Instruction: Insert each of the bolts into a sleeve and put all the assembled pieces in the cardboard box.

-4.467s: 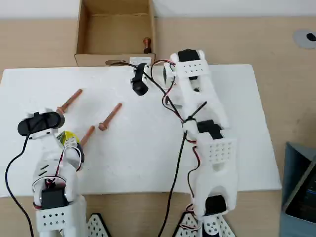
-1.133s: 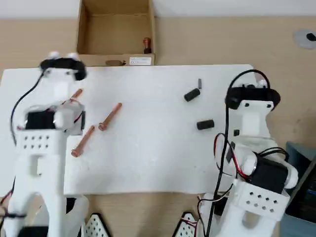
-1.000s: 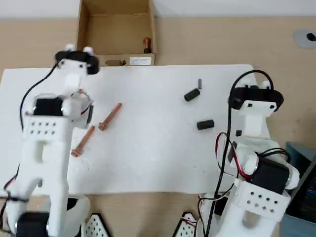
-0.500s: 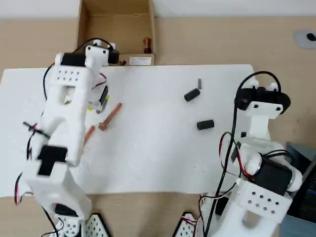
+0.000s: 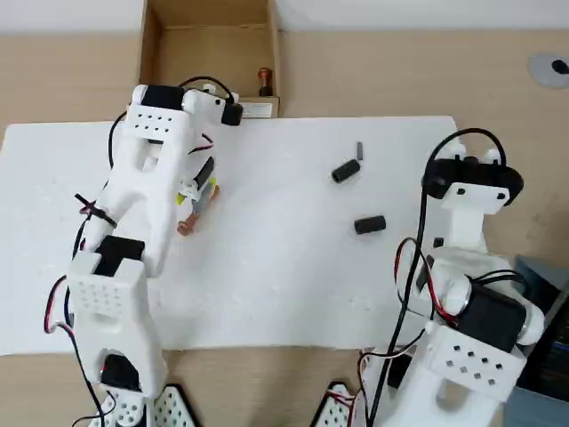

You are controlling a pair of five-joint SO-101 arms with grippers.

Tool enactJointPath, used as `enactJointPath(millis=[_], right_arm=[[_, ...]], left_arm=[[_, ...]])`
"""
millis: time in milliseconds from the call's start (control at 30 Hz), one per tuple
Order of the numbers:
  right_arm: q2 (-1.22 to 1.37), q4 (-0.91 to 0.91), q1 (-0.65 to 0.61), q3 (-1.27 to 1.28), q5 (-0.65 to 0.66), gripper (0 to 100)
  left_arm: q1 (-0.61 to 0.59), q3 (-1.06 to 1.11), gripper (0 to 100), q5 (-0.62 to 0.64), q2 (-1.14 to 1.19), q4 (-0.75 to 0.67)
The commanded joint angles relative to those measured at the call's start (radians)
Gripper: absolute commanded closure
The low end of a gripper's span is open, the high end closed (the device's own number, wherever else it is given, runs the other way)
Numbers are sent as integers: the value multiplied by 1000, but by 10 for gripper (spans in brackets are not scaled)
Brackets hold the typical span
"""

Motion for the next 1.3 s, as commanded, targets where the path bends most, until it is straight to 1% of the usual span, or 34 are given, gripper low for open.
enactJointPath(millis=[0,67,200,433,600,833,967,1033,1100,1267], right_arm=[[-12,-23,12,1,0,988],[-12,-23,12,1,0,988],[-12,-23,12,1,0,988],[-12,-23,10,1,0,988],[-12,-23,8,1,0,988],[-12,-23,10,1,0,988],[-12,-23,7,1,0,988],[-10,-23,7,1,0,988],[-10,-23,5,1,0,988],[-7,-23,4,1,2,988]], left_arm=[[12,-21,875,-9,-8,14],[21,6,875,-32,-7,14],[28,43,876,-35,-7,-14],[26,44,875,-49,4,-49],[20,20,878,-63,105,-54],[-15,-100,878,-63,225,-54],[-25,-123,880,-63,298,-54],[-28,-124,917,-63,320,-54],[-23,-124,991,-63,332,-52],[-29,-124,992,-63,321,-48]])
